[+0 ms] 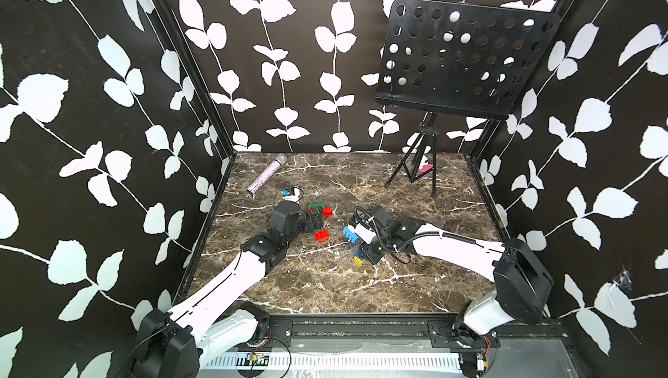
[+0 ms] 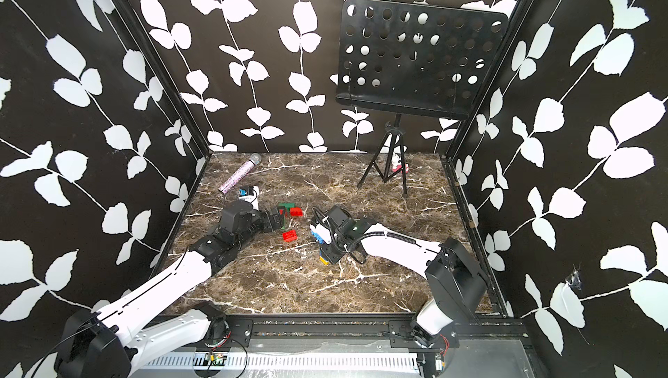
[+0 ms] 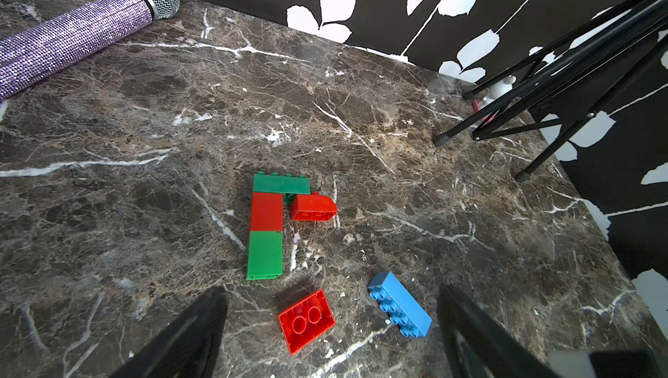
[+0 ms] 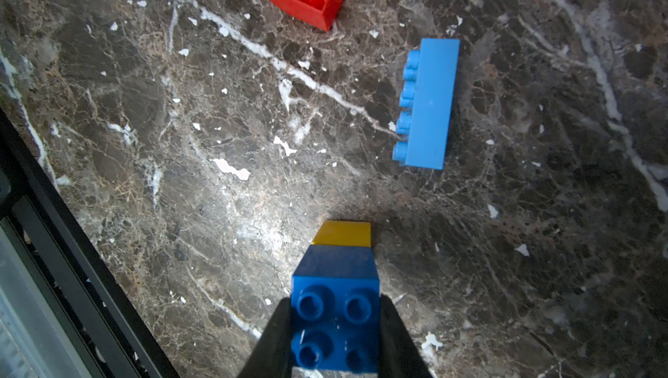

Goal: Assemble the letter r with lego
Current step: Assemble the lego brick with the lego brick.

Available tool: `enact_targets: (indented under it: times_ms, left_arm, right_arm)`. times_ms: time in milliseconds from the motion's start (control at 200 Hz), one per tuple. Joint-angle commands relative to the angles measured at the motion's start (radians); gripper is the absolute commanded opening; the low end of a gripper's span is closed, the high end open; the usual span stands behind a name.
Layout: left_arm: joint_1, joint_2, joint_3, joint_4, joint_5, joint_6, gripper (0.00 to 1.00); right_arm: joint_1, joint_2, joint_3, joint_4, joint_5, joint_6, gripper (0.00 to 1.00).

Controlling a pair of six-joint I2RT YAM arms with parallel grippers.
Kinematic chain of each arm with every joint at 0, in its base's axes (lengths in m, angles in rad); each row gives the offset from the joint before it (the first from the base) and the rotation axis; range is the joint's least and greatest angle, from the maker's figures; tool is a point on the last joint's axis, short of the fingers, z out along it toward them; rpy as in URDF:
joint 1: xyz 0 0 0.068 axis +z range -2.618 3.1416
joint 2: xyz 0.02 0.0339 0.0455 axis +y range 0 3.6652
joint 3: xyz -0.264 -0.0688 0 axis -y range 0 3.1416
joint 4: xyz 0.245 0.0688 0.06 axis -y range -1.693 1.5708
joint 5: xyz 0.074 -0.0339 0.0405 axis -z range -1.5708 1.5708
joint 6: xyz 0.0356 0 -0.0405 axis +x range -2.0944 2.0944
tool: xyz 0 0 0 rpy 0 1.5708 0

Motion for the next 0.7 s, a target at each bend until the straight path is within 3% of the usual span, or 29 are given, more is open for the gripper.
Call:
enact_targets:
  times_ms: [0, 440, 695]
  left_arm:
    - [0.007, 0.004, -0.009, 0.022, 0.009, -0.008, 0.93]
    - [0.009, 0.002, -0.012, 0.011, 0.005, -0.004, 0.93]
    - [0.012, 0.004, -0.014, 0.013, 0.005, -0.005, 0.93]
  right_arm:
    - [0.009, 0.018, -0.017, -0.065, -0.004, -0.012, 0.16]
    - [0.046, 0.071, -0.156, -0.007, 0.015, 0.068, 0.14]
    - [0.056, 0.206, -0.080, -0.120, 0.003, 0.031, 0.12]
